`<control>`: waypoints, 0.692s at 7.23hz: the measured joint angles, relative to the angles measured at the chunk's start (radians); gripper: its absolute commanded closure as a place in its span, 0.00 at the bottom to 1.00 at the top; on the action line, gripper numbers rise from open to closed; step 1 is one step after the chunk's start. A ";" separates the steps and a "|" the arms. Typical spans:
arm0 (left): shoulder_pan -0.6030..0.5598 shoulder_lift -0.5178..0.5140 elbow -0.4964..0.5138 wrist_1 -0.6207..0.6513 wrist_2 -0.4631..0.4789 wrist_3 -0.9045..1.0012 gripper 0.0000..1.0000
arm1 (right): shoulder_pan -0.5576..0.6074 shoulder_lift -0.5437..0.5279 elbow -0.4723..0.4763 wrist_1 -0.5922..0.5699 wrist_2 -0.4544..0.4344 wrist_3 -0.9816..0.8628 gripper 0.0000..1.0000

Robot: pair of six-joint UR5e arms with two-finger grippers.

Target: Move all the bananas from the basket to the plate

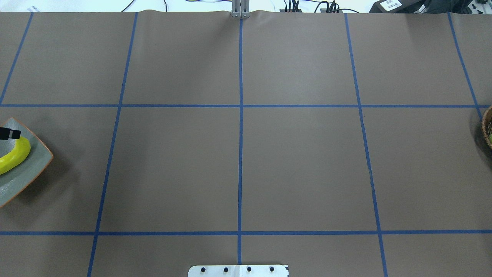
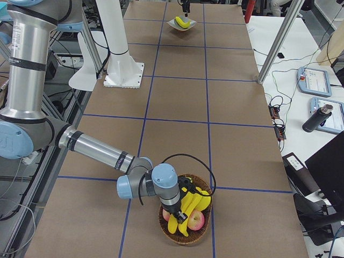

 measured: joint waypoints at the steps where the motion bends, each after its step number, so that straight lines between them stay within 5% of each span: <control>1: 0.000 -0.001 0.001 0.000 0.000 0.000 0.00 | 0.000 0.005 0.007 0.000 0.001 -0.004 1.00; 5: 0.001 -0.003 0.003 0.000 0.000 0.000 0.00 | 0.026 0.045 0.019 -0.004 0.008 -0.023 1.00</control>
